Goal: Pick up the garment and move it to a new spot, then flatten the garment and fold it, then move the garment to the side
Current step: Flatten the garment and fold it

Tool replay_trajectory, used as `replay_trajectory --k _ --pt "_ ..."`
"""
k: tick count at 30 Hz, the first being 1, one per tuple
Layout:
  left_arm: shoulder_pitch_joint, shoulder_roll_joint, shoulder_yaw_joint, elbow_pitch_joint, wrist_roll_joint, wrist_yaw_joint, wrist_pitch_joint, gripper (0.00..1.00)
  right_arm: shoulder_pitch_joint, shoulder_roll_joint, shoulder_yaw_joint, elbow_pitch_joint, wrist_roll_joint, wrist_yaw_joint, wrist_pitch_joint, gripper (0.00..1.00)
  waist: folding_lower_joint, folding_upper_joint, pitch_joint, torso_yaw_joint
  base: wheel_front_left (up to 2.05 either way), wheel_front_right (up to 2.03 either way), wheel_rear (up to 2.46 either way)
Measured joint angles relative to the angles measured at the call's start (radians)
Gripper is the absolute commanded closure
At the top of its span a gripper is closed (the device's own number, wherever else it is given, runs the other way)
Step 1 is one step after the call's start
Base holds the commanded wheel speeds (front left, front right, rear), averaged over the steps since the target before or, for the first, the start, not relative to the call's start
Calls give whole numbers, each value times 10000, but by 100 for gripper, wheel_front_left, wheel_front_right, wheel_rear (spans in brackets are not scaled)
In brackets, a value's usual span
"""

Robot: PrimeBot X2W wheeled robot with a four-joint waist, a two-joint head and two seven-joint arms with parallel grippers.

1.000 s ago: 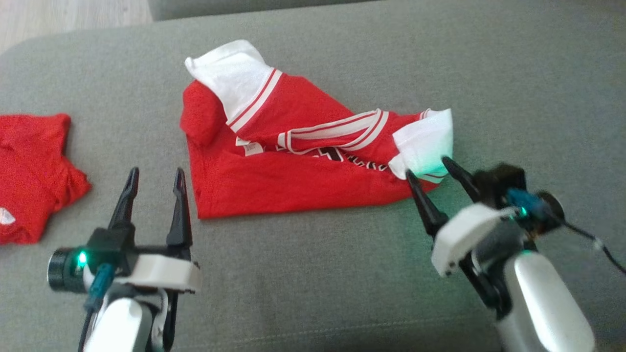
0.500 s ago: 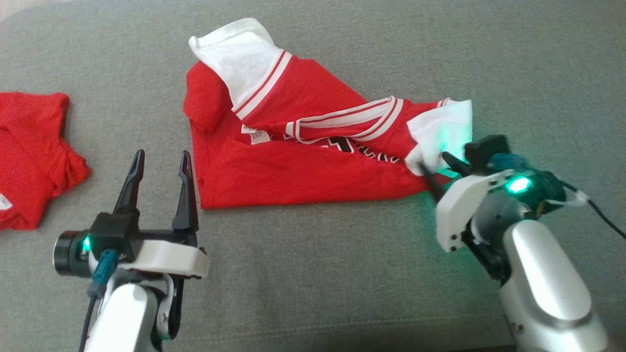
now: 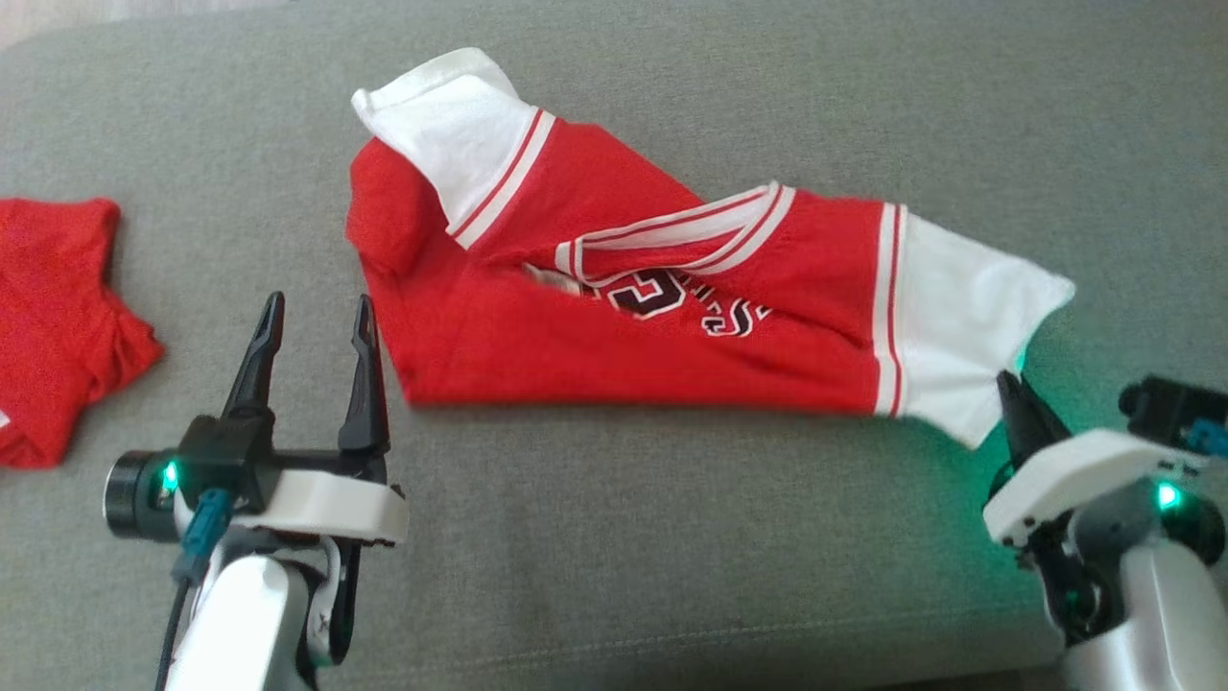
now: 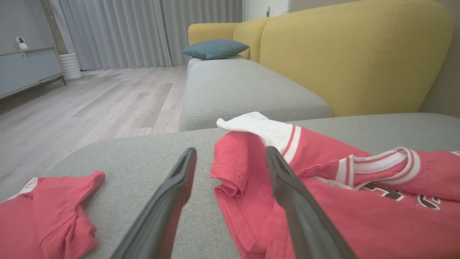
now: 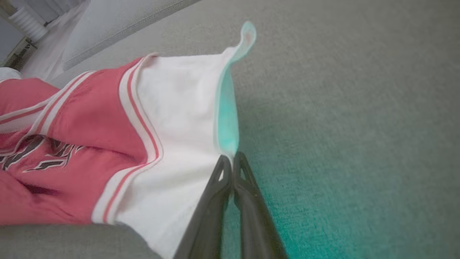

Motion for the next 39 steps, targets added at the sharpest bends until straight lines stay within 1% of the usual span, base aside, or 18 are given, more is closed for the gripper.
replay_trajectory --k 1,4,5,9,12,18,22,28,32,39 --pt "1 0 2 13 0 -2 0 0 81 23 -29 90 71 0 -161 0 0 0 -8 -22 0 0 0" --pt "12 2 15 38 0 -2 0 0 217 31 -27 167 207 0 -639 0 0 0 -33 -90 0 0 0" --pt "17 0 15 59 0 -4 0 0 221 31 -25 21 128 0 -1183 0 0 0 -60 -112 0 0 0" --pt "109 2 29 155 -2 -2 0 0 300 31 163 -917 -846 0 -2232 0 0 0 -169 -124 0 0 0" --pt "169 4 31 190 -2 2 0 0 567 29 535 -1620 -1427 0 -2623 0 0 0 -297 -112 0 0 0" --pt "401 10 17 209 -6 12 0 0 1058 -33 1396 -2819 -1760 0 -2677 0 0 0 -608 -30 0 0 0" --pt "746 13 -4 221 -31 58 40 0 1423 -56 1755 -3231 -1756 0 -2518 0 0 0 -805 35 0 0 0" --pt "957 15 -10 199 -73 102 134 0 1806 -58 1814 -3442 -1697 0 -2305 0 0 0 -960 105 0 0 0" --pt "966 23 -8 190 -182 176 136 0 1825 -52 1818 -3475 -1684 0 -2238 0 0 0 -997 109 0 0 0" --pt "966 56 -13 151 -207 180 178 0 1825 -40 1820 -3513 -1684 0 -2234 0 0 0 -1016 78 0 0 0"
